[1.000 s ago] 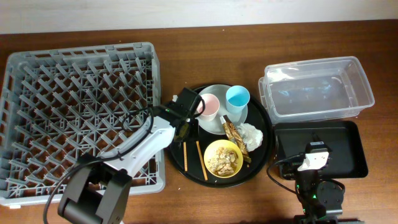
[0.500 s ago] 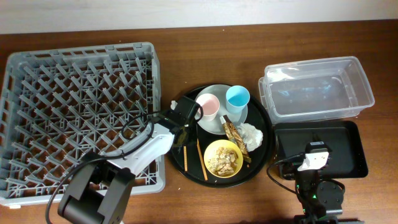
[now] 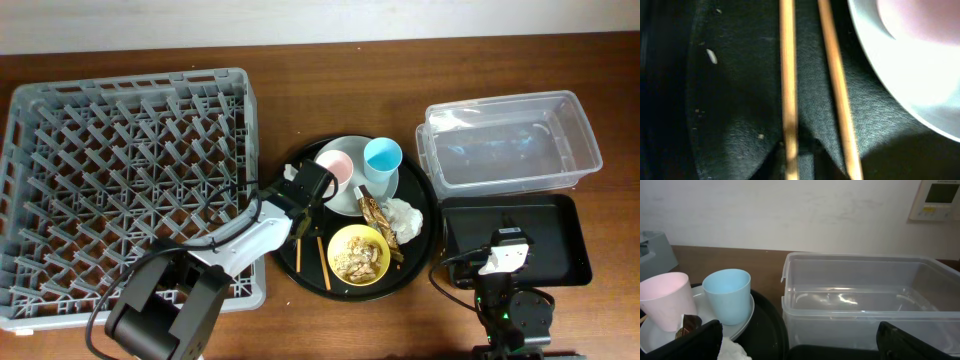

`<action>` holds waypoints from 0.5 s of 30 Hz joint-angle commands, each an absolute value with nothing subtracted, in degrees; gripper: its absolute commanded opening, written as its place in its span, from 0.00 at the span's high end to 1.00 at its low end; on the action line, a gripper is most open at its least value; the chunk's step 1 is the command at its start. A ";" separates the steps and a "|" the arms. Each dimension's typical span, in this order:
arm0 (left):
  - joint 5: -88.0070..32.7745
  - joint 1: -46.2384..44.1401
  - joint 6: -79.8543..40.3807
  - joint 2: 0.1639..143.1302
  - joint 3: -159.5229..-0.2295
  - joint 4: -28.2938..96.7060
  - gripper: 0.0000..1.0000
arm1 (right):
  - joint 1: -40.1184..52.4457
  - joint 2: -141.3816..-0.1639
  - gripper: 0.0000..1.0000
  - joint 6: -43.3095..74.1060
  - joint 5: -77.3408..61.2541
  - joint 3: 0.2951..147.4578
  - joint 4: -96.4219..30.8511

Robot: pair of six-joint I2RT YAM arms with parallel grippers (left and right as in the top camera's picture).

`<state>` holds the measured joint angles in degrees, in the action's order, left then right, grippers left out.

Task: Sort waste into correct bins and load items into the dishwasher rack
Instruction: 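Lift the chopstick with the left gripper and place it in the rack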

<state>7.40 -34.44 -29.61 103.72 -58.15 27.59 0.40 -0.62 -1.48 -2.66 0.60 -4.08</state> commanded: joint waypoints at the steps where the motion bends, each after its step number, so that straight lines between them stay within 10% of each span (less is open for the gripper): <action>1: 6.90 -34.61 -30.22 106.67 -57.45 27.90 0.99 | 0.03 -0.32 0.01 -0.99 -2.55 0.32 -4.29; 15: 11.66 -31.59 -21.67 93.01 -78.13 46.83 0.99 | 0.03 -0.32 0.01 -0.99 -2.55 0.32 -4.29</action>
